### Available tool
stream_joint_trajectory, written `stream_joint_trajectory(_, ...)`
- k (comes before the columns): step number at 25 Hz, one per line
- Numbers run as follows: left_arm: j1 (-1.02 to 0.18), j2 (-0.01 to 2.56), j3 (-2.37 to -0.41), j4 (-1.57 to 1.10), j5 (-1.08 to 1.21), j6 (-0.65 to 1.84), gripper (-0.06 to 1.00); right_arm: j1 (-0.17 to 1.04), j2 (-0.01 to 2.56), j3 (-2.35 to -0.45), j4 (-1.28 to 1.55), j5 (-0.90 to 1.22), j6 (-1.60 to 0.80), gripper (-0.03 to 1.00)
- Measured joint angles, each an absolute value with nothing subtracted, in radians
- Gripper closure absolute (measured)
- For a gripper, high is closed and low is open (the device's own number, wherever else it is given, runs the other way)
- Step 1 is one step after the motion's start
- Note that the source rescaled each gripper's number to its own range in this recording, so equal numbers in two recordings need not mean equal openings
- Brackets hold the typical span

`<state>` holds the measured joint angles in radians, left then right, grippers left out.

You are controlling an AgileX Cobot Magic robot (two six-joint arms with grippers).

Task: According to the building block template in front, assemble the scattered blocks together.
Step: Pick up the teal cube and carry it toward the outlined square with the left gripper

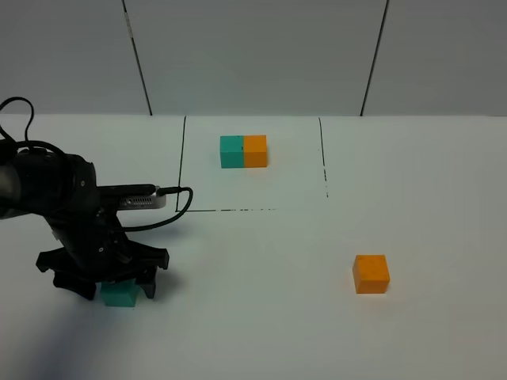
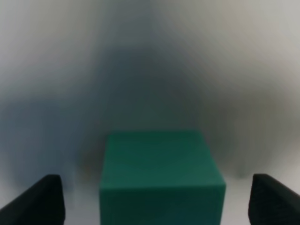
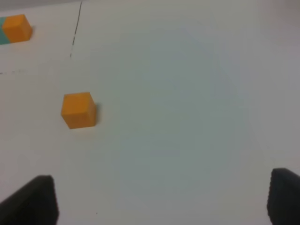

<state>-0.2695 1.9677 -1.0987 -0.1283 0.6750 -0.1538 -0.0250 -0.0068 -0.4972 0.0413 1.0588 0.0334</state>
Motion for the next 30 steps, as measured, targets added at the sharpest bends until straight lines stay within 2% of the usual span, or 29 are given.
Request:
stream_joint_trajectory(7,-0.278,1.987,-1.101,-0.126,0.668,-0.155,0.28,-0.025,-0.007,-0.497,0.041,1.059,0.033,0.19)
stream_joint_trajectory(10,-0.278,1.988,-1.101,-0.121,0.667,-0.157,0.33,-0.025,-0.007,-0.497,0.041,1.059,0.033,0.19)
stream_joint_trajectory(13,-0.278,1.988,-1.101,-0.119,0.659,-0.161,0.49,-0.025,-0.007,-0.497,0.041,1.059,0.033,0.19)
stream_joint_trajectory(15,-0.278,1.988,-1.101,-0.119,0.652,-0.167,0.64,-0.025,-0.007,-0.497,0.041,1.059,0.032,0.19)
stream_joint_trajectory(18,-0.278,1.989,-1.101,-0.12,0.647,-0.176,0.94,-0.025,-0.007,-0.497,0.041,1.059,0.032,0.19)
stream_joint_trajectory(27,-0.278,1.989,-1.11,-0.119,0.658,-0.171,0.94,-0.025,-0.007,-0.497,0.041,1.059,0.033,0.19)
stream_joint_trajectory(30,-0.278,1.988,-1.164,-0.107,0.702,-0.077,0.94,-0.025,-0.007,-0.497,0.041,1.059,0.033,0.19)
